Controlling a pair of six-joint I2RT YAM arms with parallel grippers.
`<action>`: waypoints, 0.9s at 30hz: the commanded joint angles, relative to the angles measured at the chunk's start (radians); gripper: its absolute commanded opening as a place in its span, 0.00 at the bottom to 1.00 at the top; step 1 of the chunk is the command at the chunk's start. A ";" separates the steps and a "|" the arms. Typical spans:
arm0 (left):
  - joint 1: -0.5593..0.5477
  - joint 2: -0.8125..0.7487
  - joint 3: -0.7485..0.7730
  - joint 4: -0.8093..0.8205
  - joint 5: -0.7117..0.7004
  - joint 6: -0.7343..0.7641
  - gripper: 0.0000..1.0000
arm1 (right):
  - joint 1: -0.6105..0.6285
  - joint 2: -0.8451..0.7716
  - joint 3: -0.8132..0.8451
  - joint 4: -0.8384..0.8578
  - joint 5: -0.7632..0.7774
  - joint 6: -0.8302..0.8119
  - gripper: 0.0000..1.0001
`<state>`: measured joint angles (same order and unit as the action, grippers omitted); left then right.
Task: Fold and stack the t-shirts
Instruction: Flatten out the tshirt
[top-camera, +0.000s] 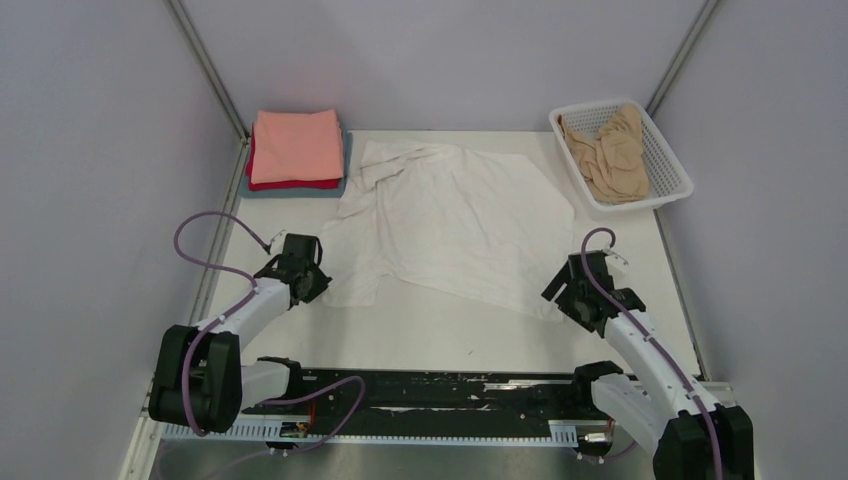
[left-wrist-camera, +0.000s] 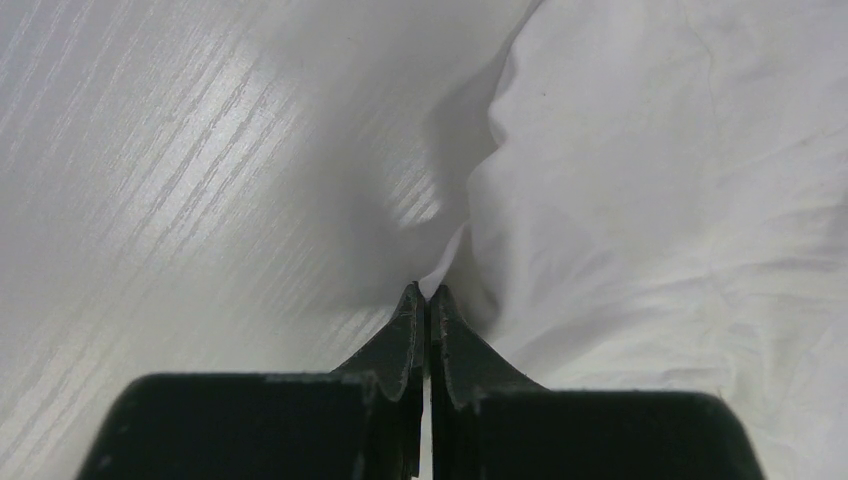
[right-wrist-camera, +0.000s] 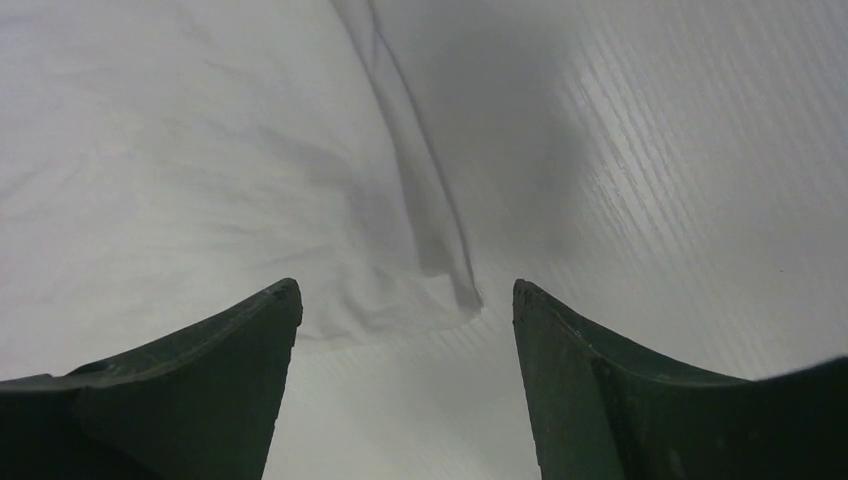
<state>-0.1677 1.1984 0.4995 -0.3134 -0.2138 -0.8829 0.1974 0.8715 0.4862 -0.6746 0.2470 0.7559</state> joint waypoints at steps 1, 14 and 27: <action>-0.001 -0.008 -0.007 0.015 0.016 0.014 0.00 | -0.005 0.032 -0.016 -0.009 -0.034 0.049 0.72; -0.001 -0.032 -0.019 0.011 -0.022 0.012 0.00 | -0.003 0.155 -0.022 0.018 -0.044 0.036 0.48; 0.000 -0.071 -0.023 -0.002 -0.060 0.006 0.00 | -0.004 0.284 0.006 0.033 -0.141 -0.029 0.36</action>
<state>-0.1684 1.1580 0.4850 -0.3176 -0.2344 -0.8795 0.1955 1.0924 0.5030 -0.6518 0.1944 0.7551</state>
